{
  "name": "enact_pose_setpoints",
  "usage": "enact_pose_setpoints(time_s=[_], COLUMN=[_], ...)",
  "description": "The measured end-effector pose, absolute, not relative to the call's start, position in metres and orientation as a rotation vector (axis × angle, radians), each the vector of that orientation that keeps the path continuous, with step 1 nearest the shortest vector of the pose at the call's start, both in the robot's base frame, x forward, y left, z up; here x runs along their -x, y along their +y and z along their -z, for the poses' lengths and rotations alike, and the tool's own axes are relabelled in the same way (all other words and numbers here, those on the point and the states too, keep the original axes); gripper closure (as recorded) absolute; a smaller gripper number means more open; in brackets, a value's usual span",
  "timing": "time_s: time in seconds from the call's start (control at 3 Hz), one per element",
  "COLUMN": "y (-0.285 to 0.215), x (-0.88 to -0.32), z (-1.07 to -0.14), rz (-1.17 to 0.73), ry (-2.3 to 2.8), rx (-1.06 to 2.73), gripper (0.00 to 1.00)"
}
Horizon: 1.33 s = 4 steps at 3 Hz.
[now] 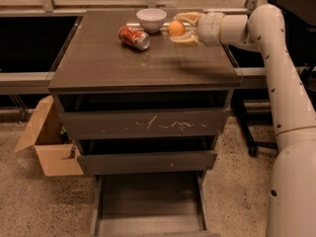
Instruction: Pick orange from bottom drawer and place on counter
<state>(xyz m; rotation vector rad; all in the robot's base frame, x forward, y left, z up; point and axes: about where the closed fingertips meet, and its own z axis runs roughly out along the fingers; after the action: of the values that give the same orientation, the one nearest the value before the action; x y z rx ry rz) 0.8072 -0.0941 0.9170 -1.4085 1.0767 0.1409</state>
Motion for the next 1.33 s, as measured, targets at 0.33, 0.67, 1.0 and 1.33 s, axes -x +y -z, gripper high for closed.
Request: enact_pose_setpoints(time_s=[0.33, 0.67, 1.0, 1.33], y=[-0.087, -0.082, -0.085, -0.086], x=[-0.816, -0.820, -0.826, -0.830], z=[-0.897, -0.881, -0.871, -0.864], rz=[-0.237, -0.297, -0.320, -0.350], ry=[1.191, 1.250, 1.307, 1.350], rx=[1.404, 1.401, 1.395, 1.384], gripper=[1.00, 1.00, 0.81, 0.58])
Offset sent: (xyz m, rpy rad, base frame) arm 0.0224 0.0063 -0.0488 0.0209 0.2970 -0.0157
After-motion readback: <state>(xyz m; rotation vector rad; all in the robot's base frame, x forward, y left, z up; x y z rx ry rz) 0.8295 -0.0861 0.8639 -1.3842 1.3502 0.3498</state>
